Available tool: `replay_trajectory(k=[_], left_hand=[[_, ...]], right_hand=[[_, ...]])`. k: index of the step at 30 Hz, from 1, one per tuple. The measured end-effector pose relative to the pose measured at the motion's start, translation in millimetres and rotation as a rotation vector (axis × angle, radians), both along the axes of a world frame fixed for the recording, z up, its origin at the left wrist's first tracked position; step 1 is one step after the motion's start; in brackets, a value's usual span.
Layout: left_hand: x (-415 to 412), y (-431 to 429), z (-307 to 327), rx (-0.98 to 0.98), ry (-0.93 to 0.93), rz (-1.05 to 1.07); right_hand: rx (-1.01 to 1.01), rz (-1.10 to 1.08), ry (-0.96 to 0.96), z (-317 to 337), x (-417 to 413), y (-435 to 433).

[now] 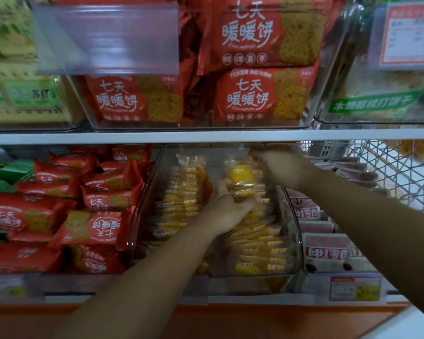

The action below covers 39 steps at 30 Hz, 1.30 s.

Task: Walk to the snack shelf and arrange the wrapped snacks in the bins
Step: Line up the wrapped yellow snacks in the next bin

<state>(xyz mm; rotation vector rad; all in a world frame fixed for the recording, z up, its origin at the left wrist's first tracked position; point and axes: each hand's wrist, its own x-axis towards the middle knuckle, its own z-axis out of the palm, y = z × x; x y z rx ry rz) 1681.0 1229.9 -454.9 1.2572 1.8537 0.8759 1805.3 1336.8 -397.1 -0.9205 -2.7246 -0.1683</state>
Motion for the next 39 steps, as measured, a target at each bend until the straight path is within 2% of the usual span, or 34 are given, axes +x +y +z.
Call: replay_trajectory(k=[4,8,11,16,19,21,24,27,32,36,39], left_hand=[[-1.7,2.2,-3.2,-0.039,-0.002,-0.009],[-1.5,3.2,-4.8,-0.026,-0.023,-0.004],[-1.8,2.5,-4.0,-0.027,-0.030,-0.003],[-1.5,-0.1,-0.9,-0.020,-0.047,-0.005],[-1.5,3.2,-2.4,-0.032,-0.063,-0.012],[-0.5,3.3,-2.2,-0.042,-0.065,0.000],[-0.6,5.9,-1.7,-0.042,-0.096,-0.006],[0.2,7.4,3.1,-0.042,-0.133,-0.030],[-3.1,9.6,11.2,-0.131,-0.077,-0.096],[-10.8,24.0,30.2,-0.040,-0.183,0.085],[-5.2,36.4,31.7,-0.020,-0.131,0.087]], right_hand=[[-0.090,0.060,-0.012,15.3,3.3,-7.0],[-0.195,0.045,-0.170,21.6,-10.0,-15.4],[-0.083,0.052,-0.325,14.5,-15.4,-14.7],[-0.140,0.092,-0.105,10.6,-2.1,-9.5],[-0.124,0.010,0.208,4.4,13.9,-17.2],[-0.210,-0.124,0.410,-1.1,24.8,-25.4],[-0.378,-0.153,0.362,-15.1,32.0,-35.1],[-0.413,-0.144,0.366,-18.8,31.5,-39.2],[-0.467,-0.139,0.437,-19.5,35.2,-40.4],[-0.483,-0.132,0.465,-19.8,35.2,-39.0],[-0.520,-0.141,0.469,-21.6,36.1,-37.7]])
